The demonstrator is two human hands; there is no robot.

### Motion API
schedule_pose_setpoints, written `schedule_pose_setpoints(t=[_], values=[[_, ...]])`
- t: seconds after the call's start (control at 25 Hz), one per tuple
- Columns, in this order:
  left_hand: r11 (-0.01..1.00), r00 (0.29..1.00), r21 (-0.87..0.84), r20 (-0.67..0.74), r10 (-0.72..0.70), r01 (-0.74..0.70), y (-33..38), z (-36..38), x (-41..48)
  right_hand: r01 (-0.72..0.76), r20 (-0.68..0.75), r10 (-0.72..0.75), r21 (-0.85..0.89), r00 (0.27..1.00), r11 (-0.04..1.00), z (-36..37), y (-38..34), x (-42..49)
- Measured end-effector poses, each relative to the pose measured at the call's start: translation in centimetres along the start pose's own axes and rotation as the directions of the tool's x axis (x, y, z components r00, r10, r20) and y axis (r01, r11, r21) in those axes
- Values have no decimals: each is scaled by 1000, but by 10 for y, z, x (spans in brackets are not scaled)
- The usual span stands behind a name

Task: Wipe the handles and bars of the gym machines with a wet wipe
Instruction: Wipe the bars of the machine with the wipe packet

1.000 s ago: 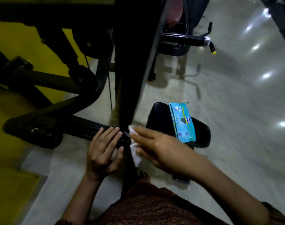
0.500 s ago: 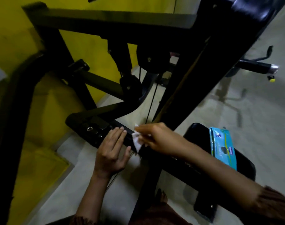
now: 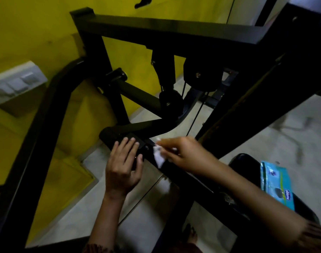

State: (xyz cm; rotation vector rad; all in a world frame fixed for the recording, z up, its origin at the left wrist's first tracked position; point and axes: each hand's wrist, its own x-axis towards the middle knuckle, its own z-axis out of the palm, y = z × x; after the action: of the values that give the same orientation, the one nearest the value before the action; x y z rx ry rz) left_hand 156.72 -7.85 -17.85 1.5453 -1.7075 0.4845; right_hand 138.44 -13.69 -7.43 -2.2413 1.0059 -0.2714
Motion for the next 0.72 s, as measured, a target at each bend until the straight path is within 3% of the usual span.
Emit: schedule_pose_setpoints(t=[0.12, 0.24, 0.4, 0.6, 0.64, 0.72], values=[[988, 993, -122, 83, -84, 94, -6, -2, -7, 83, 111, -64, -179, 992, 980, 32, -10, 21], [980, 989, -150, 89, -115, 128, -5, 0, -7, 82, 220, 8, -397, 975, 914, 34, -2, -1], [978, 991, -169, 70, -111, 121, -8, 1, -9, 69, 188, 17, -444, 982, 893, 38, -12, -11], [979, 992, -171, 80, -102, 115, -8, 0, -6, 183, 47, -184, -501, 982, 846, 46, -19, 2], [979, 991, -167, 80, -103, 115, -7, 0, -6, 224, 94, -207, -557, 974, 800, 42, -19, -5], [980, 992, -164, 77, -103, 115, -7, -1, -7, 261, 286, -129, -492, 949, 830, 43, -5, -26]])
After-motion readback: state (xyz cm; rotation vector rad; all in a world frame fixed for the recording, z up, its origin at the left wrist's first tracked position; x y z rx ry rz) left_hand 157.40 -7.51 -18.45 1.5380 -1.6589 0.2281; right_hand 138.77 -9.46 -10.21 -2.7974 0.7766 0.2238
